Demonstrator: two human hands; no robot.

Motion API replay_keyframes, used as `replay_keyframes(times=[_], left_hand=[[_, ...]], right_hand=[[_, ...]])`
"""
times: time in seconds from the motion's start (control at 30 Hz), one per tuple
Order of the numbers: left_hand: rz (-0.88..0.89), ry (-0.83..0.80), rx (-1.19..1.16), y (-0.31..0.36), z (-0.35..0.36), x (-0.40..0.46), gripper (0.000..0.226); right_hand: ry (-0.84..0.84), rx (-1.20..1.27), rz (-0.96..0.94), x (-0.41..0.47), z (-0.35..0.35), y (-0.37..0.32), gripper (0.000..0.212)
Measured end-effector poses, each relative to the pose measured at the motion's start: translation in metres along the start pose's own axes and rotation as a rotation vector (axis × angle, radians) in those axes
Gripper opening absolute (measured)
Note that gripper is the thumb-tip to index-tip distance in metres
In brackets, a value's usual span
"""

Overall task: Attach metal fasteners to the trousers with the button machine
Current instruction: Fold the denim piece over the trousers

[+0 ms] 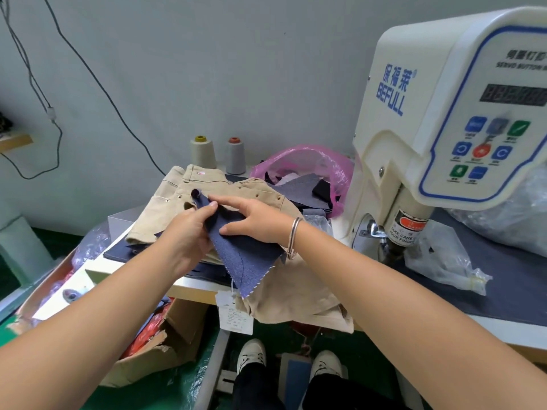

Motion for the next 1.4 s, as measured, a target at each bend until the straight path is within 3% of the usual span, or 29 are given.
replay_keyframes(times=[0.2, 0.3, 0.4, 0.47, 0.53, 0.6, 0.67, 0.77, 0.87, 0.97, 1.03, 1.13, 1.27, 1.4], left_hand=[[-0.012, 0.042, -0.005, 0.005, -0.003, 0.002, 0.032], [-0.001, 0.051, 0.041, 0.006, -0.001, 0.002, 0.034], [0.037, -0.055, 0.149, 0.011, 0.003, -0.002, 0.033], [0.053, -0.158, 0.204, 0.018, 0.011, -0.009, 0.031], [0.053, -0.146, 0.399, 0.011, 0.026, -0.005, 0.033], [0.055, -0.096, 0.572, 0.003, 0.030, -0.013, 0.043], [0.097, -0.128, 0.661, 0.005, 0.033, -0.009, 0.044], [0.037, -0.387, 0.319, 0.008, 0.029, -0.016, 0.037], [0.002, -0.369, 0.288, -0.001, 0.019, -0.010, 0.030], [-0.042, -0.386, 0.238, -0.014, 0.021, -0.013, 0.026], [-0.087, -0.382, 0.267, -0.025, 0.017, -0.019, 0.034], [-0.246, -0.434, 0.375, -0.038, 0.011, -0.029, 0.070], [-0.298, -0.564, 0.468, -0.019, -0.007, -0.037, 0.087], [-0.146, -0.583, 0.423, 0.028, -0.002, -0.037, 0.081]], right_hand=[[0.050, 0.147, 0.102, -0.012, -0.009, 0.011, 0.079], [0.085, -0.066, 0.133, -0.026, -0.012, 0.019, 0.072], [0.389, -0.311, -0.089, -0.034, -0.025, -0.003, 0.059], [0.476, -0.504, -0.304, -0.032, -0.030, -0.032, 0.064], [0.291, -0.805, -0.434, -0.022, -0.023, -0.057, 0.077], [-0.004, -1.049, -0.389, -0.010, -0.018, -0.065, 0.076], [-0.154, -1.156, -0.279, -0.003, -0.020, -0.065, 0.065], [-0.169, -1.229, -0.180, 0.001, -0.023, -0.067, 0.052], [-0.150, -1.347, -0.120, -0.002, -0.029, -0.067, 0.028], [-0.075, -1.386, -0.102, -0.010, -0.039, -0.068, 0.024], [0.061, -1.310, -0.149, -0.018, -0.043, -0.076, 0.021], [0.225, -1.042, -0.199, -0.040, -0.047, -0.098, 0.013], [0.169, -0.638, -0.103, -0.084, -0.056, -0.110, 0.018], [0.082, 0.078, -0.053, -0.141, -0.067, -0.105, 0.018]])
Point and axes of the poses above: each hand's wrist, its own x-axis towards the middle knuckle, its own z-axis out of the palm, y = z × x, the point moved 4 cm from there along x, towards the middle knuckle, and after that the axes turned 4 degrees about -y, right-handed, at the moved point
